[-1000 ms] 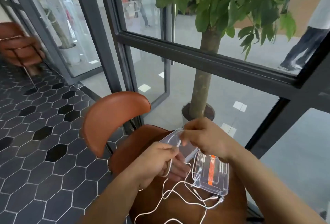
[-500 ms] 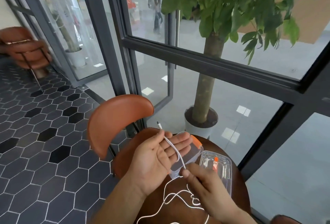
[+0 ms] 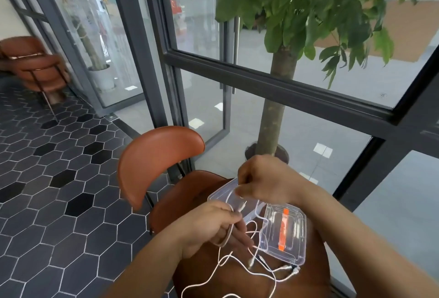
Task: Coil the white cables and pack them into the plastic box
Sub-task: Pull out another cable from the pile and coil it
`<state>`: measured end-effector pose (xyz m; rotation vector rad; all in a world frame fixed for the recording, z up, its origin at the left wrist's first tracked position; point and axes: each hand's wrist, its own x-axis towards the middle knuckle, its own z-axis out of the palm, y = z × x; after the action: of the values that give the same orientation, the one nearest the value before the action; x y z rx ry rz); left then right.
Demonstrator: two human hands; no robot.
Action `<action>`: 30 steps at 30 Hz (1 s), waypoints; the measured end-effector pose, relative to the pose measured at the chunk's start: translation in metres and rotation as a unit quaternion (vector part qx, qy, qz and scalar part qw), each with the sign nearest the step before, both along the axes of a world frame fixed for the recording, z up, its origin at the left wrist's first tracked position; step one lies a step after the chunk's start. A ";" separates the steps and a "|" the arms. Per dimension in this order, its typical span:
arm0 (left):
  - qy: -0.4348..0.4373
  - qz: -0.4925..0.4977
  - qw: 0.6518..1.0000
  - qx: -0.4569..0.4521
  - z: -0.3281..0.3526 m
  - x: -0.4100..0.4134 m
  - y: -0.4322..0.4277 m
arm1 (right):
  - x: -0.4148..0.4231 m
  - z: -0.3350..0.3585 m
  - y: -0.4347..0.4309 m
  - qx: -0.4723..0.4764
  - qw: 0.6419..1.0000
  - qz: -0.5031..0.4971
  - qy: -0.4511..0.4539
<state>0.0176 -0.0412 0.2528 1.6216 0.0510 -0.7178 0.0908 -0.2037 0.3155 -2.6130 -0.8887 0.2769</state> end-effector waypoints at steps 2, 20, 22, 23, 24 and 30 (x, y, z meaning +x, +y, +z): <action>-0.030 0.053 0.998 -0.012 -0.005 0.002 0.003 | -0.016 0.003 0.002 0.027 0.997 -0.021 -0.066; 0.051 0.094 0.825 -0.555 -0.006 0.008 0.021 | -0.057 -0.108 -0.028 0.231 0.959 -0.053 0.156; 0.050 0.048 0.854 -0.516 -0.005 0.007 0.019 | -0.033 -0.096 -0.035 0.141 0.982 -0.028 0.125; 0.048 0.030 0.870 -0.489 -0.004 0.007 0.017 | -0.021 -0.086 -0.037 0.101 0.988 -0.013 0.114; 0.046 0.014 0.888 -0.458 -0.002 0.007 0.015 | -0.007 -0.080 -0.039 0.063 0.994 0.018 0.088; 0.000 -0.060 0.967 -0.248 0.016 0.004 0.004 | 0.033 -0.037 -0.027 -0.118 0.990 0.079 -0.029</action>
<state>0.0219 -0.0372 0.2691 1.1493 -0.2147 -0.7535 0.1240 -0.2302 0.2784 -2.7805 -1.1487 0.3699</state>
